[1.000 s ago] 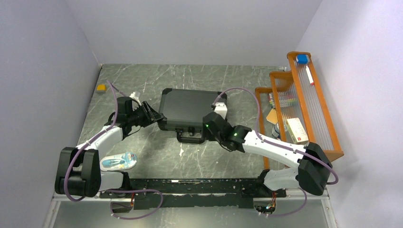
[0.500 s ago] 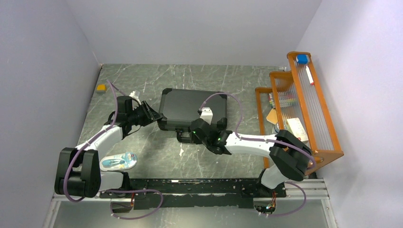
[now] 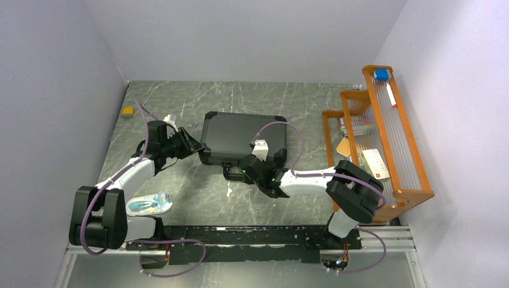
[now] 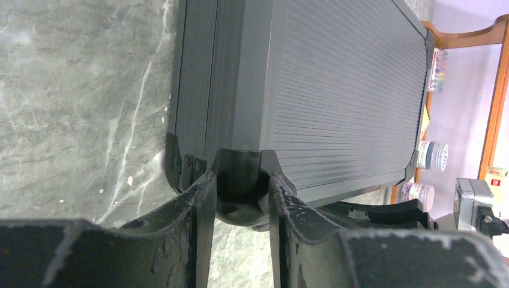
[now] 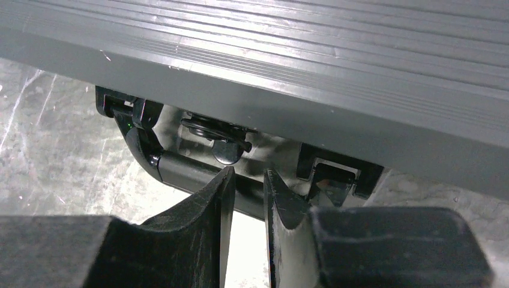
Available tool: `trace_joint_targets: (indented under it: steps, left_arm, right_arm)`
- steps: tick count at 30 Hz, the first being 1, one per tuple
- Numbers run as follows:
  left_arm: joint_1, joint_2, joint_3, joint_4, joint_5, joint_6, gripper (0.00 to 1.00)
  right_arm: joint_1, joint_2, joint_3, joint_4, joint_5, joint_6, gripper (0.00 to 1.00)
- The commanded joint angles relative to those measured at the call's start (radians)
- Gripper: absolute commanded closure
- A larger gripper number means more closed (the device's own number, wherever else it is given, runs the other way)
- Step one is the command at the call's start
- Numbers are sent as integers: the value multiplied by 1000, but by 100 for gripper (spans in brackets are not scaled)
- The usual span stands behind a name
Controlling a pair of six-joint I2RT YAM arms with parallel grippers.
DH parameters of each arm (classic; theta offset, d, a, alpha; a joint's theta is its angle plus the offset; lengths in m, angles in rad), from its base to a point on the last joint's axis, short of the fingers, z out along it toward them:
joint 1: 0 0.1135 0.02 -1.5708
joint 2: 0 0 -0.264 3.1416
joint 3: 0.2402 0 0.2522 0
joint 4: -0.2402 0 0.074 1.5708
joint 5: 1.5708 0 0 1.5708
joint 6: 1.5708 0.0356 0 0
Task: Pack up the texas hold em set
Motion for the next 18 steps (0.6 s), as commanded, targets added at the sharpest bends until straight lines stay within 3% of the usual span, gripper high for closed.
trace_joint_targets:
  steps: [1, 18]
  left_arm:
    - [-34, 50, -37, -173, -4, 36, 70]
    - [-40, 48, -49, -180, 1, 30, 72]
  right_arm:
    - [5, 26, -24, 57, 45, 1, 72]
    - [5, 101, -43, 127, 93, -19, 76]
